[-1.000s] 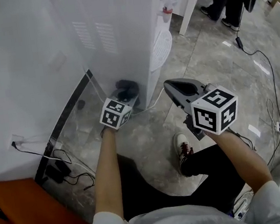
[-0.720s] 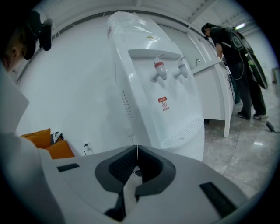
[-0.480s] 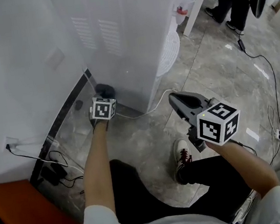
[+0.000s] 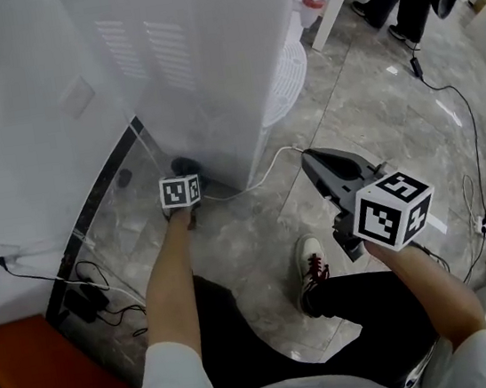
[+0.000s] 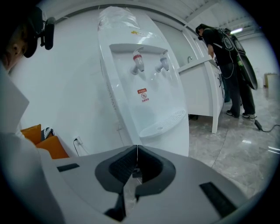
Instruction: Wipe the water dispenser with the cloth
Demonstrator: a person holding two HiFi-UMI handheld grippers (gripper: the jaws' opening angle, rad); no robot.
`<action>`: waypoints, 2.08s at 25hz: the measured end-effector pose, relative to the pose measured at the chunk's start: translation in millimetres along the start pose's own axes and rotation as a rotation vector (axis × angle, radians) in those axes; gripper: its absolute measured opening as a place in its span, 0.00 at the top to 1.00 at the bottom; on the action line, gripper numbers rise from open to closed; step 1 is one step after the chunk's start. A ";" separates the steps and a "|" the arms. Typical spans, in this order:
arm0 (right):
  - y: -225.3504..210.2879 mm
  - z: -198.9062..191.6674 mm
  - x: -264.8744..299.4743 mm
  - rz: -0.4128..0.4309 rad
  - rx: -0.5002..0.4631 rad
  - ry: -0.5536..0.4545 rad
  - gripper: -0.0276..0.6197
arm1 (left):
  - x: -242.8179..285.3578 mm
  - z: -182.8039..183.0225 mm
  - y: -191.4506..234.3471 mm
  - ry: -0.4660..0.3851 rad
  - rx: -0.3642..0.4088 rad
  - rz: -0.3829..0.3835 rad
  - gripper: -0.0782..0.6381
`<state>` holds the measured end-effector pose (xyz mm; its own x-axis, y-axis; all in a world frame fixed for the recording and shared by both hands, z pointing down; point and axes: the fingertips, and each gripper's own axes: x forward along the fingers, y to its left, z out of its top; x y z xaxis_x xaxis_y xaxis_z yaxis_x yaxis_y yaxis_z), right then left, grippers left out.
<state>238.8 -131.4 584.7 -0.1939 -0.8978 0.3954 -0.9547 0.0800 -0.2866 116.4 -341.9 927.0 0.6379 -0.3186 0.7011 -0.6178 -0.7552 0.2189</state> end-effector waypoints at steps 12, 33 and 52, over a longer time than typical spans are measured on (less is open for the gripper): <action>4.6 -7.0 4.5 0.034 0.077 0.051 0.93 | -25.3 -13.6 -130.0 0.026 0.432 -0.307 0.77; 106.4 49.1 35.0 0.119 -0.368 -0.052 0.93 | -264.1 163.0 -142.7 -0.471 0.475 -0.073 0.77; 207.6 134.6 68.9 0.303 -0.568 -0.236 0.93 | -476.6 191.6 -48.8 -0.693 0.406 0.396 0.77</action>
<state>57.6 -234.9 435.0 -0.4787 -0.8649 0.1508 -0.8486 0.4999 0.1731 -69.4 -262.9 452.2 0.6279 -0.7743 0.0784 -0.7254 -0.6188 -0.3014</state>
